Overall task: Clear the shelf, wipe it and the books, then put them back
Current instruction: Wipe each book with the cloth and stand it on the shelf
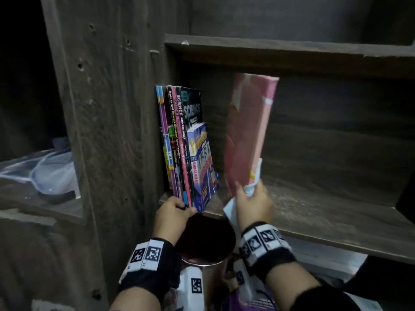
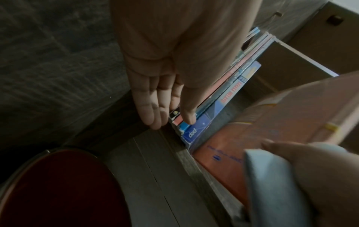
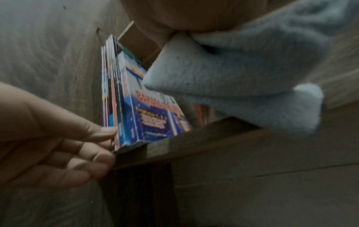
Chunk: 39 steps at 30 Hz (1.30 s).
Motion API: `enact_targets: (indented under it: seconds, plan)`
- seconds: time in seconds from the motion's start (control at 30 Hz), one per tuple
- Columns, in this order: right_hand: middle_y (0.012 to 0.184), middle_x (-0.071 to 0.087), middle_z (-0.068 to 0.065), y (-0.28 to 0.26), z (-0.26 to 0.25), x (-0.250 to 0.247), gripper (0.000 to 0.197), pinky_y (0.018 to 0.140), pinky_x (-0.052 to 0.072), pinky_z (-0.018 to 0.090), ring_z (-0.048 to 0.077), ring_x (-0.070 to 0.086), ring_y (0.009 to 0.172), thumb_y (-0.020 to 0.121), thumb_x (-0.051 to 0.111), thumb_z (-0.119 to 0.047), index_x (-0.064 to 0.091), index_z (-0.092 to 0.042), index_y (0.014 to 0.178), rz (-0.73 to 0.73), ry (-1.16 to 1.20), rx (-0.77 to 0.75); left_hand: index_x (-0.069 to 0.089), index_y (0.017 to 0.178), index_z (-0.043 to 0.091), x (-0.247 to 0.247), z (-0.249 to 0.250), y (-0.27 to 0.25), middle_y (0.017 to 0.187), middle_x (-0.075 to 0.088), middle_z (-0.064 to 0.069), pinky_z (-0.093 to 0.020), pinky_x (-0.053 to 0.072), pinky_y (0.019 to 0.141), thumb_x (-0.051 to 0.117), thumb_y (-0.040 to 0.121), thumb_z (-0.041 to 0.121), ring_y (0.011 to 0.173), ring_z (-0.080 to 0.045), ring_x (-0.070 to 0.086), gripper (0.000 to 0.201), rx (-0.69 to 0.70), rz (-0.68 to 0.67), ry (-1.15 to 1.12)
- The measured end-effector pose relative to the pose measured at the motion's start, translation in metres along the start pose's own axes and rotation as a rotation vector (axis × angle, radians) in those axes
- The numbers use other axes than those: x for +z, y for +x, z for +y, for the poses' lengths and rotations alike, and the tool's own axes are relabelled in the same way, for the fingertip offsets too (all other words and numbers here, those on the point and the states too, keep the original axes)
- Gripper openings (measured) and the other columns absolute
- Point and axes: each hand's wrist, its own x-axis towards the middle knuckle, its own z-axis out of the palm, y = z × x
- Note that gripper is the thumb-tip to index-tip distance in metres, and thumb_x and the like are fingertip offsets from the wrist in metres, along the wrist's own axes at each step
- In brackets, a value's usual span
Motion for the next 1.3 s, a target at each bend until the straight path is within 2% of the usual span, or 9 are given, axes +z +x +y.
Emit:
enact_targets:
  seconds: [0.2,0.33,0.63,0.77,0.83,0.9,1.03,1.17,1.3]
  plan:
    - [0.132,0.057,0.007,-0.009,-0.004,0.046,0.061,0.084,0.041,0.03,0.028,0.055,0.116,0.089,0.055,-0.053,0.041,-0.027,0.143,-0.369,-0.135,-0.196,0.045,0.068,0.013,0.006,-0.003,-0.001,0.063,0.054,-0.007,-0.03,0.044,0.056,0.065,0.087,0.004,0.056,-0.021,0.055,0.028,0.028,-0.003,-0.069]
    - [0.137,0.054,0.004,-0.01,0.006,0.043,0.06,0.088,0.042,0.028,0.024,0.054,0.118,0.09,0.056,-0.05,0.035,-0.037,0.145,-0.421,-0.102,-0.208,0.046,0.07,0.014,0.006,0.001,-0.004,0.066,0.056,-0.005,-0.026,0.043,0.055,0.062,0.089,0.005,0.057,-0.018,0.057,0.026,0.036,0.004,-0.059]
    - [0.125,0.06,0.009,-0.002,-0.006,0.047,0.064,0.08,0.038,0.024,0.027,0.055,0.117,0.088,0.066,-0.033,0.037,-0.035,0.145,-0.537,0.029,-0.094,0.05,0.082,0.012,0.005,0.021,-0.023,0.072,0.057,-0.004,-0.027,0.036,0.06,0.06,0.087,0.009,0.07,-0.021,0.053,0.012,0.072,-0.003,0.111]
    - [0.119,0.062,0.002,-0.003,-0.003,0.043,0.058,0.093,0.044,0.03,0.021,0.056,0.113,0.085,0.07,-0.023,0.048,-0.023,0.139,-0.588,0.16,-0.035,0.065,0.098,0.013,0.004,0.018,-0.028,0.092,0.071,-0.007,-0.034,0.052,0.079,0.062,0.084,0.014,0.086,-0.026,0.065,0.014,-0.004,-0.037,0.131]
    - [0.102,0.067,0.0,-0.006,0.004,0.029,0.037,0.089,0.046,0.03,0.016,0.061,0.099,0.083,0.072,-0.014,0.064,-0.017,0.119,-0.577,0.257,-0.001,0.064,0.109,0.015,0.003,0.012,-0.031,0.101,0.071,-0.009,-0.04,0.054,0.086,0.065,0.082,0.017,0.092,-0.03,0.067,0.027,-0.058,-0.072,0.21]
    - [0.086,0.068,-0.009,-0.013,0.016,0.007,0.024,0.077,0.048,0.016,0.003,0.062,0.083,0.083,0.073,-0.01,0.068,-0.021,0.103,-0.56,0.277,0.011,0.062,0.113,0.015,0.003,0.006,-0.033,0.107,0.069,-0.01,-0.035,0.052,0.089,0.065,0.085,0.023,0.098,-0.029,0.065,0.03,-0.072,-0.11,0.384]
    - [0.089,0.066,-0.015,-0.039,0.06,-0.056,0.021,0.064,0.041,0.001,0.0,0.059,0.083,0.084,0.072,-0.014,0.066,-0.023,0.102,-0.545,0.173,0.038,0.065,0.106,0.016,0.011,-0.002,-0.045,0.11,0.066,-0.005,-0.028,0.047,0.086,0.06,0.09,0.028,0.103,-0.024,0.062,0.021,-0.028,-0.196,0.687]
    - [0.095,0.068,-0.007,-0.075,0.125,-0.123,0.012,0.069,0.043,0.021,0.009,0.063,0.091,0.087,0.068,-0.026,0.065,-0.025,0.099,-0.537,-0.012,0.226,0.067,0.107,0.013,0.033,-0.011,-0.066,0.112,0.067,-0.01,-0.035,0.05,0.09,0.057,0.089,0.027,0.104,-0.029,0.062,0.025,-0.033,-0.323,0.829]
    - [0.13,0.058,0.009,-0.106,0.175,-0.164,0.044,0.089,0.038,0.029,0.027,0.054,0.116,0.09,0.064,-0.032,0.057,-0.011,0.128,-0.526,-0.113,0.497,0.066,0.108,0.012,0.058,-0.028,-0.096,0.116,0.065,-0.012,-0.037,0.049,0.092,0.053,0.089,0.026,0.108,-0.031,0.062,0.027,-0.02,-0.417,0.873]
